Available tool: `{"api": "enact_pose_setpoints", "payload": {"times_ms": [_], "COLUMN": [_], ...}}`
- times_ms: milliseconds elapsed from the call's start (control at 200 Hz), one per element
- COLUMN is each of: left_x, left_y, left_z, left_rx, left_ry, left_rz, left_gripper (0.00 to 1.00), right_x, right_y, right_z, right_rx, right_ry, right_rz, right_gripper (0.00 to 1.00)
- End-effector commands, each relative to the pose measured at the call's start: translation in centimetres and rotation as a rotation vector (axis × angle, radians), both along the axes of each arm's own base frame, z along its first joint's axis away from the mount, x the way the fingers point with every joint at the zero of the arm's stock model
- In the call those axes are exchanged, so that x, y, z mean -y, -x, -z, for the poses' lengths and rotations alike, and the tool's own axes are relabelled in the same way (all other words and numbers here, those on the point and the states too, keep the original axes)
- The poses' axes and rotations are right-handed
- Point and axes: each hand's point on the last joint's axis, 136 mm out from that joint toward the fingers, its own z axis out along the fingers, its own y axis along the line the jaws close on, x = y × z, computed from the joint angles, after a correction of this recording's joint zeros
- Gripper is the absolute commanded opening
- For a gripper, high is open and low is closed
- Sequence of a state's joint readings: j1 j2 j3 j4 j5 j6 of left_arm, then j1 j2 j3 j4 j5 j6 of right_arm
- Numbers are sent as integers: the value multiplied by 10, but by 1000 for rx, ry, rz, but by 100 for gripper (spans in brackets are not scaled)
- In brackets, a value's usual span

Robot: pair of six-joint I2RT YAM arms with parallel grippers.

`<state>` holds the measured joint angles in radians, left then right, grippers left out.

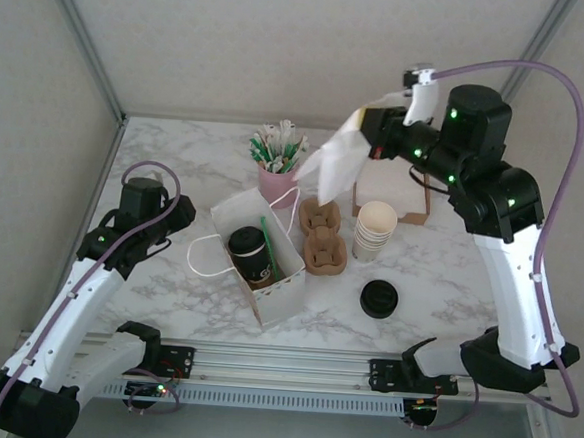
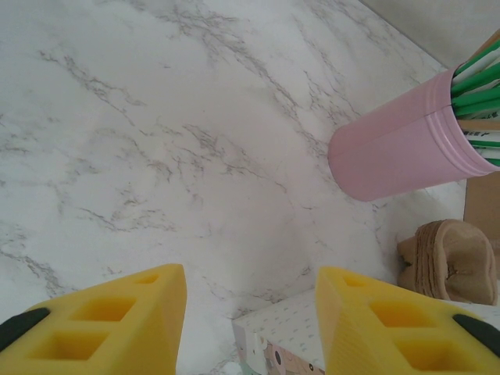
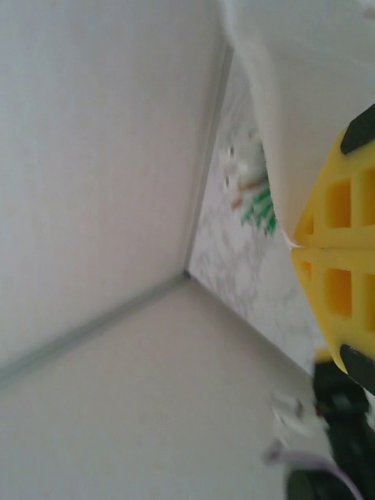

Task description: Pack the takeout coffee

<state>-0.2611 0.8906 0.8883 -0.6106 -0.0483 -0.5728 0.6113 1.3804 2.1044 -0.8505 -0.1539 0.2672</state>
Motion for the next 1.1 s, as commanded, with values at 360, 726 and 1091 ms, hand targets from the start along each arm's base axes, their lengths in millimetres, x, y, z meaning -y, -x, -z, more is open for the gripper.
{"api": "enact_pose_setpoints", "payload": {"times_ms": [360, 726, 1091], "left_x": [2, 2, 4], "left_y": [7, 9, 7], "left_z": [-4, -5, -4], "left_rx": [13, 18, 15], "left_ry": [13, 15, 24], "left_rz": [9, 9, 11], "left_gripper": [47, 47, 46], "right_x": [-107, -143, -145], "right_y": [120, 136, 95], "right_z": [-52, -28, 58], "right_rx": [219, 212, 128], "right_ry": [-9, 81, 343], "right_rz": [-436, -508, -386], "right_gripper": [0, 0, 0]}}
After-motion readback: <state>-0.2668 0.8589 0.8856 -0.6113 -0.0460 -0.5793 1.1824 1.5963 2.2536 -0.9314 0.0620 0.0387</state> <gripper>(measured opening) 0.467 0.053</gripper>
